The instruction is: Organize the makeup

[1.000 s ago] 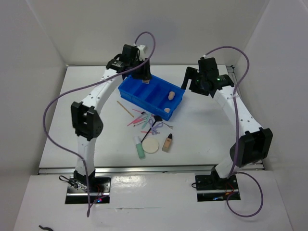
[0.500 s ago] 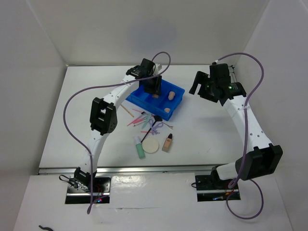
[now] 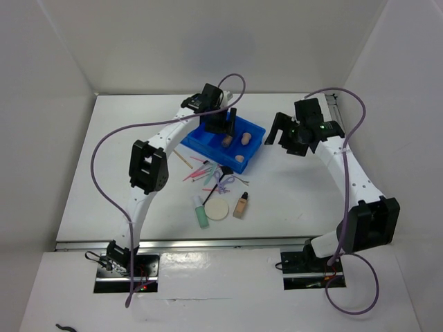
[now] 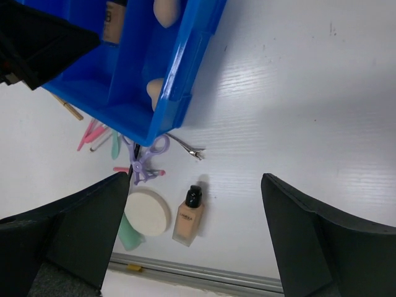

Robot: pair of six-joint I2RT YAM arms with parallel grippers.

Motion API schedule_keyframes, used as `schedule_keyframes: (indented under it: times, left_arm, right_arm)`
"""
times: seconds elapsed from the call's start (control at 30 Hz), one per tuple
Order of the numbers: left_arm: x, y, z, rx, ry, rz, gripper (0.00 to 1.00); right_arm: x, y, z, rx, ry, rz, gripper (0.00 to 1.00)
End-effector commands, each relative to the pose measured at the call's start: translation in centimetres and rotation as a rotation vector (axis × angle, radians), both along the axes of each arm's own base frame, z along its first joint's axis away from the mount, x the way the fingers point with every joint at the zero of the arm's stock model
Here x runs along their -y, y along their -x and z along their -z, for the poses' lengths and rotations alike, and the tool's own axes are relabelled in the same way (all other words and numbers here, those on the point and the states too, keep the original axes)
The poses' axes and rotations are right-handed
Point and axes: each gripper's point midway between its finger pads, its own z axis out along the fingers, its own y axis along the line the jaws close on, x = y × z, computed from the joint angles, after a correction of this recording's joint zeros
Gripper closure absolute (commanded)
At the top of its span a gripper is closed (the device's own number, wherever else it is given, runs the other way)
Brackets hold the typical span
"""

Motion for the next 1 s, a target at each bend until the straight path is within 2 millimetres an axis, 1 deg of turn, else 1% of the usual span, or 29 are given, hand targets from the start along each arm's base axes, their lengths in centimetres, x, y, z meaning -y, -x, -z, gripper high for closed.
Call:
schedule_keyframes:
  times: [0.0, 0.03, 0.1, 0.13, 0.17, 0.2, 0.23, 0.27, 0.3, 0.33, 0.37, 0.4, 0.43, 0.47, 0.5, 0.57, 0.6, 0.63, 0.67, 0.7, 0.73, 0.77, 0.8, 0.83, 0.9, 0.93, 0.97]
  left_arm:
    - [-0.1, -0.8, -6.9, 0.155, 0.039, 0.009, 0.16]
    - [-0.3, -0.8, -8.0, 0.177, 0.038, -0.001, 0.17]
    - [-1.5, -1.1, -8.6, 0.202, -0.006, -0.049, 0.19]
    - [-2.0, -1.2, -10.0, 0.233, -0.012, -0.070, 0.19]
    - [-3.8, -1.8, -9.8, 0.224, -0.028, -0.125, 0.20]
    - [-5.4, -2.4, -9.9, 0.228, -0.046, -0.183, 0.20]
    - [-6.6, -2.7, -9.8, 0.225, -0.056, -0.219, 0.20]
    - [-9.0, -3.4, -9.6, 0.217, -0.071, -0.275, 0.20]
    - [-10.3, -4.0, -9.6, 0.214, -0.074, -0.312, 0.20]
    - [-11.8, -4.1, -8.9, 0.195, -0.095, -0.339, 0.20]
    - [-14.0, -4.5, -8.4, 0.172, -0.098, -0.389, 0.20]
    - [-15.2, -4.8, -8.0, 0.165, -0.111, -0.414, 0.19]
    - [-16.3, -4.9, -7.5, 0.150, -0.112, -0.440, 0.19]
    - [-18.1, -5.0, -6.5, 0.123, -0.126, -0.470, 0.19]
    - [-19.0, -5.2, -6.1, 0.119, -0.129, -0.486, 0.19]
    - [-20.4, -5.3, -5.3, 0.100, -0.123, -0.502, 0.19]
    - [-21.6, -5.5, -5.0, 0.090, -0.114, -0.519, 0.19]
    - [-22.0, -5.8, -5.2, 0.099, -0.101, -0.524, 0.19]
    - [-22.9, -5.9, -4.2, 0.076, -0.100, -0.535, 0.19]
    - [-22.9, -5.9, -4.2, 0.076, -0.100, -0.535, 0.19]
    - [-23.3, -6.2, -3.6, 0.068, -0.089, -0.535, 0.19]
    - [-23.1, -6.2, -2.8, 0.055, -0.093, -0.518, 0.19]
    - [-23.5, -6.5, -2.7, 0.054, -0.086, -0.522, 0.19]
    - [-23.3, -6.7, -3.1, 0.061, -0.073, -0.514, 0.19]
    - [-23.0, -6.7, -1.6, 0.031, -0.071, -0.503, 0.19]
    - [-22.8, -6.9, -1.8, 0.039, -0.061, -0.498, 0.19]
    - [-22.5, -6.5, -1.3, 0.022, -0.052, -0.486, 0.19]
  right_arm:
    - [-1.3, -1.5, 0.5, 0.017, -0.065, -0.016, 0.06]
    - [-1.5, -1.7, 0.7, 0.016, -0.072, -0.022, 0.07]
    - [-1.8, -2.6, 1.6, 0.003, -0.084, -0.022, 0.07]
    - [-2.1, -2.8, 2.0, -0.003, -0.092, -0.030, 0.09]
    - [-2.6, -3.5, 2.6, -0.013, -0.108, -0.044, 0.09]
    - [-2.7, -3.7, 3.3, -0.034, -0.112, -0.035, 0.10]
    - [-3.1, -4.2, 3.4, -0.033, -0.128, -0.038, 0.10]
    - [-3.3, -4.7, 4.2, -0.051, -0.132, -0.042, 0.10]
    - [-3.4, -5.1, 4.7, -0.056, -0.137, -0.035, 0.10]
    - [-3.8, -5.0, 5.3, -0.072, -0.134, -0.043, 0.11]
    - [-4.0, -5.8, 5.7, -0.070, -0.141, -0.037, 0.11]
    - [-4.2, -5.8, 6.1, -0.084, -0.147, -0.043, 0.11]
    - [-4.7, -5.9, 6.5, -0.083, -0.146, -0.053, 0.14]
    - [-4.8, -6.3, 7.1, -0.099, -0.149, -0.045, 0.14]
    - [-5.3, -6.3, 7.5, -0.103, -0.148, -0.056, 0.16]
    - [-5.3, -6.6, 8.1, -0.117, -0.146, -0.055, 0.17]
    - [-5.9, -6.8, 8.5, -0.119, -0.145, -0.065, 0.17]
    - [-5.9, -6.8, 8.5, -0.119, -0.145, -0.065, 0.18]
    - [-5.9, -6.9, 9.1, -0.134, -0.142, -0.064, 0.19]
    - [-5.9, -7.1, 9.2, -0.134, -0.142, -0.064, 0.19]
    - [-6.1, -7.2, 9.5, -0.139, -0.149, -0.070, 0.21]
    - [-6.1, -7.2, 9.5, -0.139, -0.149, -0.070, 0.22]
    - [-6.2, -7.5, 9.7, -0.141, -0.149, -0.070, 0.23]
    - [-6.4, -7.5, 10.2, -0.149, -0.158, -0.078, 0.23]
    - [-7.0, -8.0, 10.0, -0.143, -0.159, -0.088, 0.25]
    - [-7.0, -8.0, 10.9, -0.162, -0.155, -0.086, 0.25]
    - [-7.1, -8.4, 10.8, -0.156, -0.156, -0.087, 0.27]
